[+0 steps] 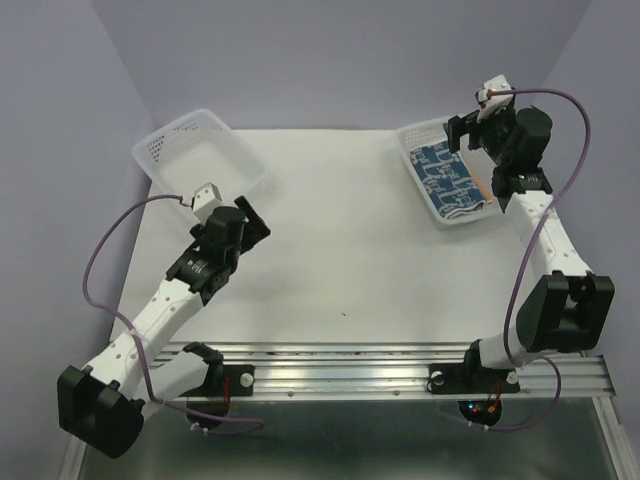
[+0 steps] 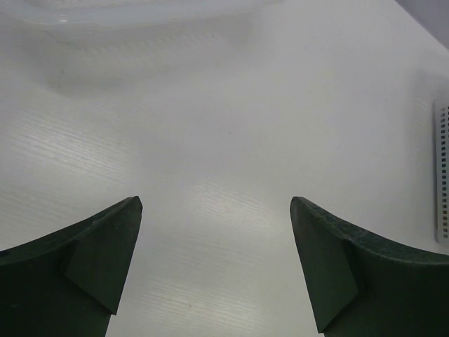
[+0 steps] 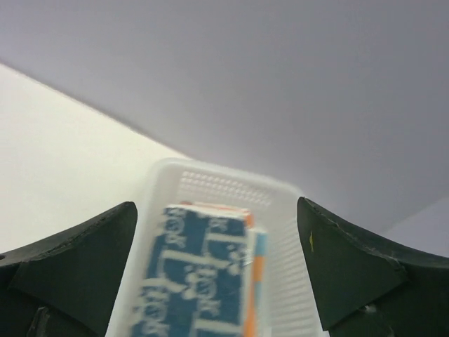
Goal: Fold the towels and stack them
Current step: Neatly place the folded towel into the bin
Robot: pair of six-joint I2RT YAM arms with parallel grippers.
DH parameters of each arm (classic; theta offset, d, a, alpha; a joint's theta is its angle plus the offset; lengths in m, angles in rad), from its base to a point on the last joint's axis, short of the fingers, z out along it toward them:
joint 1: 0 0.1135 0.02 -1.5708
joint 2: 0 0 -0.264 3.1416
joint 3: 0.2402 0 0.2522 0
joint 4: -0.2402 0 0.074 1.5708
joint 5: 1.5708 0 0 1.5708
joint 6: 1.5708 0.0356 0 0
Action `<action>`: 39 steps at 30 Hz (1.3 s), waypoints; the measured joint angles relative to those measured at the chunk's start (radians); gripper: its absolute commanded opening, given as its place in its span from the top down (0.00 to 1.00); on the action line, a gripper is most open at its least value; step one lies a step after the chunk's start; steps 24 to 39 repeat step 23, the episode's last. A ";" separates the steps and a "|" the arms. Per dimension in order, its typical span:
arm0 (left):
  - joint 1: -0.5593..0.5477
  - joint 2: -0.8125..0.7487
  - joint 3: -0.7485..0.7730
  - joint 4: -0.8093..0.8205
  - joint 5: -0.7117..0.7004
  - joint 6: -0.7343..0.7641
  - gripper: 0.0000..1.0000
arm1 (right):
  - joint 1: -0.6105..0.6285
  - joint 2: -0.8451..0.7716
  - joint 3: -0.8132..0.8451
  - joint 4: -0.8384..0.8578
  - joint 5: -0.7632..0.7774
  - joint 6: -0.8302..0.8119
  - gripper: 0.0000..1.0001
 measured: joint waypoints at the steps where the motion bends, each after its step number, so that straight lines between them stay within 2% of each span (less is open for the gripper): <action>1: 0.000 -0.037 -0.020 -0.002 0.004 -0.001 0.01 | 0.000 -0.015 0.002 -0.029 0.008 0.106 0.00; 4: 0.000 -0.117 -0.061 -0.007 0.018 -0.009 0.01 | 0.001 -0.080 -0.036 -0.118 0.008 0.418 0.00; 7: 0.000 -0.202 -0.118 -0.011 0.038 -0.032 0.01 | 0.005 -0.226 -0.224 -0.167 -0.011 0.674 0.00; 10: 0.000 -0.262 -0.155 -0.011 0.063 -0.046 0.01 | 0.031 -0.391 -0.412 -0.236 -0.012 0.836 0.00; 13: 0.000 -0.284 -0.185 -0.014 0.095 -0.057 0.01 | 0.049 -0.526 -0.542 -0.277 -0.017 0.921 0.00; 18: 0.000 -0.322 -0.227 -0.019 0.124 -0.077 0.01 | 0.049 -0.657 -0.671 -0.308 -0.031 1.006 0.00; 23: 0.000 -0.374 -0.239 -0.023 0.125 -0.091 0.01 | 0.049 -0.665 -0.734 -0.304 -0.045 1.027 0.00; 39: 0.000 -0.374 -0.239 -0.023 0.125 -0.091 0.01 | 0.049 -0.665 -0.734 -0.304 -0.045 1.027 0.00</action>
